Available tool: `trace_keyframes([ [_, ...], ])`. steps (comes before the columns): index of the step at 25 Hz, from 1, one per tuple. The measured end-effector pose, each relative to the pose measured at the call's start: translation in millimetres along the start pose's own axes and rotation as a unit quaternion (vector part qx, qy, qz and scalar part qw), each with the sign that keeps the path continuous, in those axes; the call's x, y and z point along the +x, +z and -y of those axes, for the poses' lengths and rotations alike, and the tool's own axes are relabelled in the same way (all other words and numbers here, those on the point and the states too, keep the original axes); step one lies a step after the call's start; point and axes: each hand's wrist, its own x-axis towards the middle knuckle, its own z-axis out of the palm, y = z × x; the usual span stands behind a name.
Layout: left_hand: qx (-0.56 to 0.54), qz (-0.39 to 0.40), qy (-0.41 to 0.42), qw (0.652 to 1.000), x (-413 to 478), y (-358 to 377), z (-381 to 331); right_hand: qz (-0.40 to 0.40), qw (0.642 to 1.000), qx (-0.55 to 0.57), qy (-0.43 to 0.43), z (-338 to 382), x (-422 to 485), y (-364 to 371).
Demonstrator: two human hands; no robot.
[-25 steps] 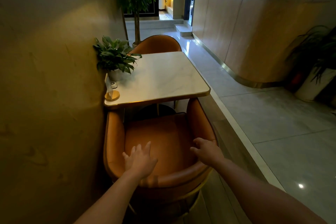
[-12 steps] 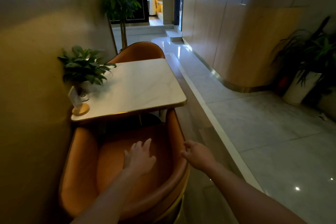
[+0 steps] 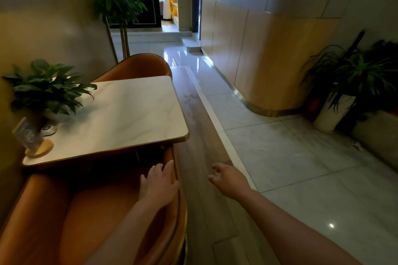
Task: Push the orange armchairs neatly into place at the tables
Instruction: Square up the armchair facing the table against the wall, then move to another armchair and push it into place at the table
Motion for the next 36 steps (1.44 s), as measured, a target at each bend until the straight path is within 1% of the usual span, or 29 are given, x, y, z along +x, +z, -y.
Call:
trace_keyframes([
  [8, 0.007, 0.000, 0.000, 1.000, 110.5, 7.6, -30.2, 0.004, 1.000, -0.006, 0.020, -35.6, 101.7, -28.8],
  [14, 0.013, 0.030, 0.000, 0.999, 173.8, 13.7, -46.6, 0.018, 0.999, -0.007, 0.033, -48.9, 163.8, -52.6],
  [19, 0.024, 0.046, -0.015, 0.999, 229.9, 24.8, -73.6, 0.032, 0.999, -0.002, 0.030, -81.2, 220.5, -68.1],
  [23, 0.040, 0.041, -0.032, 0.998, 281.7, 35.8, -105.1, 0.045, 0.999, 0.003, 0.010, -115.4, 284.4, -84.0],
  [28, 0.065, 0.037, -0.080, 0.994, 355.1, 45.9, -157.1, 0.081, 0.996, -0.004, -0.027, -163.3, 377.3, -120.7],
  [32, 0.091, 0.020, -0.116, 0.989, 404.7, 46.0, -183.4, 0.097, 0.994, -0.014, -0.050, -182.7, 439.5, -145.8],
  [36, 0.089, 0.012, -0.138, 0.986, 467.5, 42.2, -184.9, 0.109, 0.991, -0.016, -0.075, -184.7, 511.2, -158.4],
])
